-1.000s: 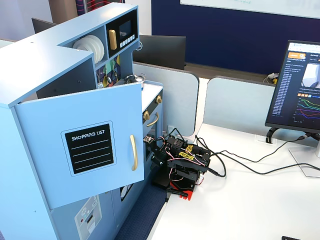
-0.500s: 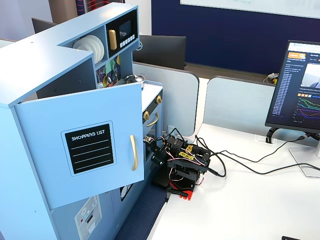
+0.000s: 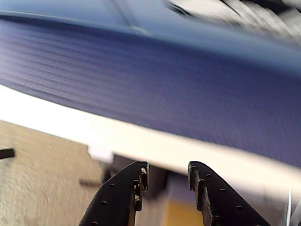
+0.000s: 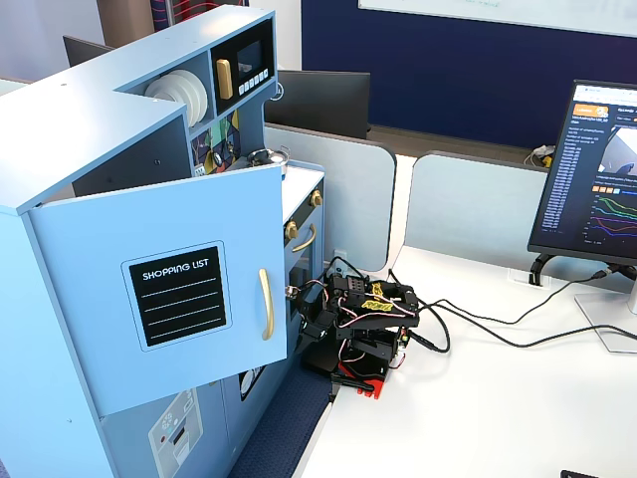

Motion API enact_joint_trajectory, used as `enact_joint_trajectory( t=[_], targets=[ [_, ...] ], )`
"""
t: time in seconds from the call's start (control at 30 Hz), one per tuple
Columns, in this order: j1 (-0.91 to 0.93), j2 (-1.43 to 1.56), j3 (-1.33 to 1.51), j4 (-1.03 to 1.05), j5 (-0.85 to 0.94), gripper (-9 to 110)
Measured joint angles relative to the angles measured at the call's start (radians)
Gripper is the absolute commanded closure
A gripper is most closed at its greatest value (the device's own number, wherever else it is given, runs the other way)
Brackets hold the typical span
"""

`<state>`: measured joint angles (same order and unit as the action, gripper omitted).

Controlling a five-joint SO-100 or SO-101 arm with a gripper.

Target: Close the left cabinet door

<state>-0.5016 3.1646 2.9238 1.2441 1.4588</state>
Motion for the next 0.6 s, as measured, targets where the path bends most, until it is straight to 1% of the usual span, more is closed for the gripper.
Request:
enact_joint_trajectory(
  t=[0.23, 0.43, 0.6],
  targets=[
    [-0.318, 0.000, -0.204, -0.066, 0.020, 102],
    [-0.525, -0.020, -0.388, -0.091, 0.112, 102],
    [-0.692, -0.075, -0.545, -0.187, 0.192, 102]
  ],
)
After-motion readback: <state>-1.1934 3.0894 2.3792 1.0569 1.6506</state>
